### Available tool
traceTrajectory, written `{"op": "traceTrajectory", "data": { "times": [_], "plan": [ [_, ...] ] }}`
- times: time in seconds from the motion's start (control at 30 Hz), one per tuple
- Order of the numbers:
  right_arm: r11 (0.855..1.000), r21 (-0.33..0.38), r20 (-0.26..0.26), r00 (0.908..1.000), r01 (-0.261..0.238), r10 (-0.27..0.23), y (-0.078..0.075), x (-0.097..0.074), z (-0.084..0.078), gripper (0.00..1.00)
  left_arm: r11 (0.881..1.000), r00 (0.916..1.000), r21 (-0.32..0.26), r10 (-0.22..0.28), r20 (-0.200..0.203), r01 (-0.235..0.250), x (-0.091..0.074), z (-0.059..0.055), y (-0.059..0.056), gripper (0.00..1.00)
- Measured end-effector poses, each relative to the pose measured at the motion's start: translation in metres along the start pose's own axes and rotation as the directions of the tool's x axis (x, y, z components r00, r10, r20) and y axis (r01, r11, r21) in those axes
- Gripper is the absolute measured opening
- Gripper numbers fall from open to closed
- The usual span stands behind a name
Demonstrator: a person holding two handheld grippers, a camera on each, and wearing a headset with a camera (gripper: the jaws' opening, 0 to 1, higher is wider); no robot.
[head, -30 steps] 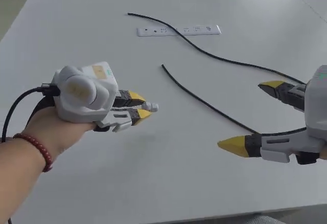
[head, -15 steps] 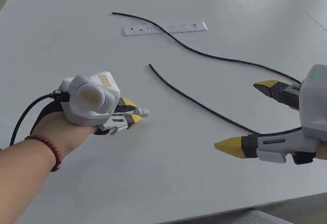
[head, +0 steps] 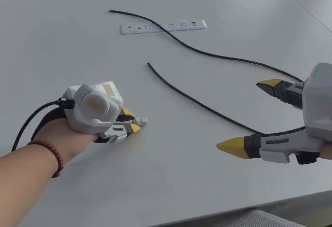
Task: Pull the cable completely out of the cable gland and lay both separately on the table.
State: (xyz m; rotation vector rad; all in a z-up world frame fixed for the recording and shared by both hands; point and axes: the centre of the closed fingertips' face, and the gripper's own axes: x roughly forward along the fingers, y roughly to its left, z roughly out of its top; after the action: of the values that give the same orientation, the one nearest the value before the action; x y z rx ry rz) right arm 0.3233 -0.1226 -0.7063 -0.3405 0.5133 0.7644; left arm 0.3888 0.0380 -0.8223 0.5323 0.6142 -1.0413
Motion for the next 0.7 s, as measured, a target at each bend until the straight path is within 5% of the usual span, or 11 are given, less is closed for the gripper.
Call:
{"op": "traceTrajectory", "data": {
  "times": [0.7],
  "plan": [
    [1.000, -0.003, -0.003, 1.0000, -0.006, 0.006, 0.000, 0.004, 0.002, 0.93, 0.998, 0.9982, -0.051, 0.030, 0.051, -0.027, -0.014, 0.007, 0.010, 0.21]
  ]
}}
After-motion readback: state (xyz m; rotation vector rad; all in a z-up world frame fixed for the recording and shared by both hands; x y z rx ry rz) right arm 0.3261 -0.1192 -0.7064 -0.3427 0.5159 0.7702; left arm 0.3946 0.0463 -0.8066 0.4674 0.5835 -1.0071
